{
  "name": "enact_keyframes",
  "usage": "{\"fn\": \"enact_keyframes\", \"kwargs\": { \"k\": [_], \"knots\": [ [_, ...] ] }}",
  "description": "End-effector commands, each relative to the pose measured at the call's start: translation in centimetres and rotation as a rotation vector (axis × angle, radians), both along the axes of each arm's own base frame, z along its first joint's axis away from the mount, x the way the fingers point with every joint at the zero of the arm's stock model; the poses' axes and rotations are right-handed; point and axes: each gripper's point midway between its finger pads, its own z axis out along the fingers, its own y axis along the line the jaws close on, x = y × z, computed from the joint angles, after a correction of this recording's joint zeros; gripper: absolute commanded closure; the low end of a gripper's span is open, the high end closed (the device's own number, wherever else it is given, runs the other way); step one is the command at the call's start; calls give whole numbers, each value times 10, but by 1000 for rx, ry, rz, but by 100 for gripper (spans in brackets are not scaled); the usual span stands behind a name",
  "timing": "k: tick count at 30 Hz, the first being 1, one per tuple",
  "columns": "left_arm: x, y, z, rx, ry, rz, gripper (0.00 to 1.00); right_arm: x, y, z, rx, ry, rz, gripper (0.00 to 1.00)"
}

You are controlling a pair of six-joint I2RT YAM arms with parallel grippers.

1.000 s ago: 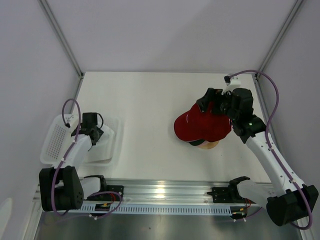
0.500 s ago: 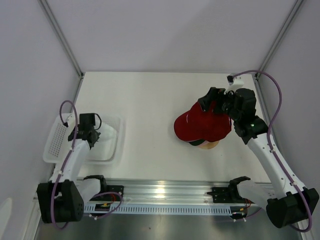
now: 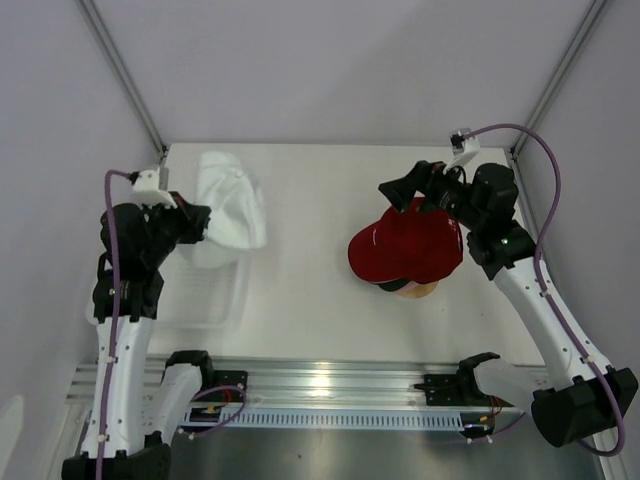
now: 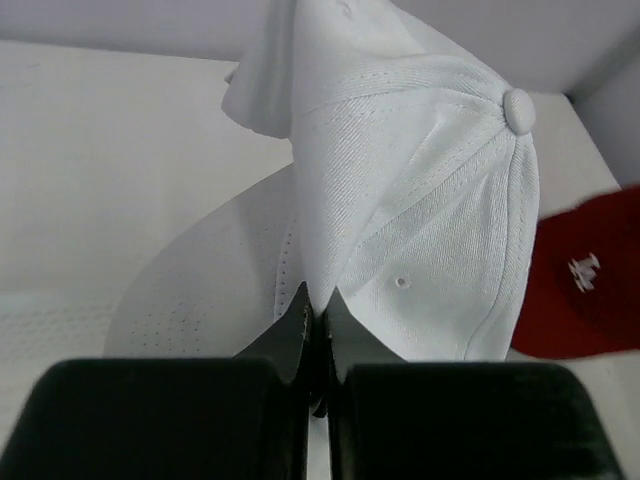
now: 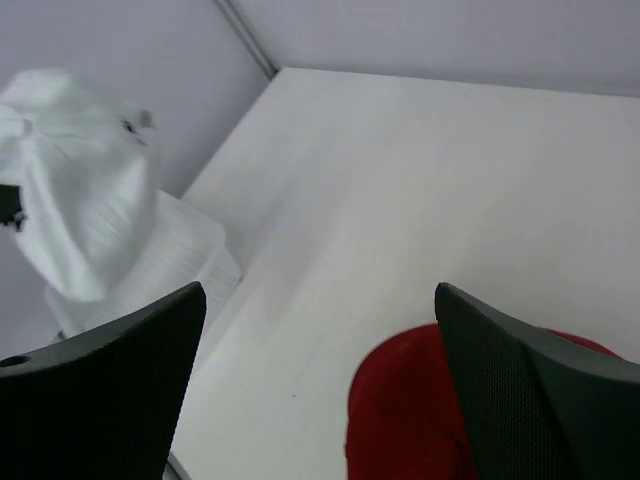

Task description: Stack the hats

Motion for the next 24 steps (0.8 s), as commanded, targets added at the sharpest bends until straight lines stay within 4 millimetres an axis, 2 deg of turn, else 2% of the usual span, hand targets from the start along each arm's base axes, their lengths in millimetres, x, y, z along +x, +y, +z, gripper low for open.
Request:
{"fn": "enact_keyframes", "kwargs": {
  "k": [1, 2, 4, 5, 8, 9, 11, 12, 15, 17, 22, 24],
  "knots": [
    [-5, -78, 28, 37, -141, -514, 99, -15, 32, 48, 92, -105, 166, 0],
    [-11, -100, 34, 53, -171, -607, 99, -16, 35, 49, 94, -103, 175, 0],
    [-13, -122, 39, 71, -198, -698, 99, -18, 37, 45, 97, -87, 174, 0],
    [-15, -144, 42, 87, -223, -786, 99, -18, 36, 42, 102, -70, 164, 1],
    [-13, -178, 56, 66, -277, -908, 99, -21, 27, 33, 88, -44, 119, 0],
    [-12, -184, 68, 53, -301, -924, 99, -27, 24, 27, 82, -34, 111, 0],
    [-10, -201, 69, -11, -277, -997, 99, -31, 21, 22, 84, -31, 102, 3],
    [-10, -207, 84, -20, -325, -1020, 99, -33, 20, 13, 87, -20, 99, 5],
    [-18, -226, 91, -40, -356, -1125, 99, -40, 17, 8, 90, -18, 96, 9],
    [-34, -237, 98, -35, -397, -1223, 99, -41, 15, 5, 83, -13, 85, 12],
    [-39, -244, 106, -42, -413, -1270, 99, -50, 15, 17, 112, -65, 102, 14],
    [-48, -246, 112, -48, -424, -1319, 99, -51, 12, 19, 122, -81, 87, 14]
  ]
}}
